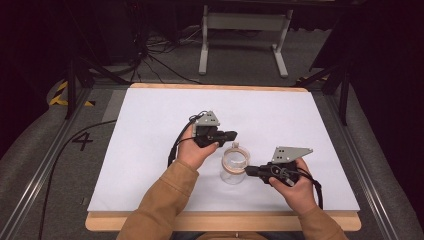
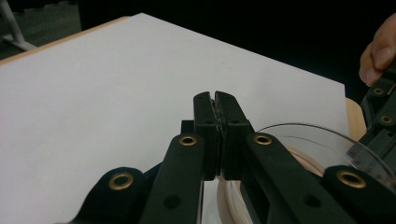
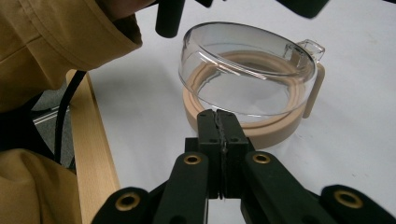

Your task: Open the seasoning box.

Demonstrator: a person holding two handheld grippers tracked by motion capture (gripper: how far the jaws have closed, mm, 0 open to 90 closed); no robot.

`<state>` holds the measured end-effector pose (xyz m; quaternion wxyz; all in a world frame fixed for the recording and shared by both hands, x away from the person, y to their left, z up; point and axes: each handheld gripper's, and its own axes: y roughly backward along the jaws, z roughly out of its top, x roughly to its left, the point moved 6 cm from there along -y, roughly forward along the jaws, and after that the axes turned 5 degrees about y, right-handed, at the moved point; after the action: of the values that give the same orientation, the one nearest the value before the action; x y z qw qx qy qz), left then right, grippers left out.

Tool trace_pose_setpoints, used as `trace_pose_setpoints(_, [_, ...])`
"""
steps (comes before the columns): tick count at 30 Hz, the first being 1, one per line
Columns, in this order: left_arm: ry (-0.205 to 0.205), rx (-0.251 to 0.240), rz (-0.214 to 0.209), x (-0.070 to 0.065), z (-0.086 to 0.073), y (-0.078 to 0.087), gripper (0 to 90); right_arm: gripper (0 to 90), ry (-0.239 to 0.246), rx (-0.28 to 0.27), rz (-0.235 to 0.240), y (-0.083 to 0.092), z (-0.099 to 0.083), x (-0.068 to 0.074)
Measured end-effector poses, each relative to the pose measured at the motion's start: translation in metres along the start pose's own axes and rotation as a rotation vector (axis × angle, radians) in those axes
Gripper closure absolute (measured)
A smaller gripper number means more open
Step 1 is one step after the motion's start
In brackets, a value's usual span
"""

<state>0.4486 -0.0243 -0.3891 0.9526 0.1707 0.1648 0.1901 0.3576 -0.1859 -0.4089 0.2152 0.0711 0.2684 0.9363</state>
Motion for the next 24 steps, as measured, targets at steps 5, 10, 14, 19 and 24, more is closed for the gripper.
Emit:
trace_pose_setpoints(5, [0.005,-0.021,0.019,-0.001,0.002,0.024,87.4,90.0,0.013,-0.025,0.006,0.0,0.008,-0.001])
trace_pose_setpoints(10, [0.013,-0.011,0.044,-0.001,-0.001,0.039,86.5,90.0,0.033,-0.045,0.011,-0.001,0.016,-0.004])
trace_pose_setpoints(14, [0.031,0.033,0.066,0.0,-0.008,0.052,85.2,90.0,0.04,-0.058,0.017,-0.001,0.02,-0.006])
trace_pose_setpoints(19, [0.043,0.048,0.085,-0.001,-0.015,0.068,85.3,90.0,0.05,-0.075,0.019,-0.002,0.027,-0.012])
trace_pose_setpoints(24, [0.063,0.077,0.099,-0.001,-0.024,0.085,84.5,90.0,0.059,-0.088,0.026,-0.006,0.033,-0.018])
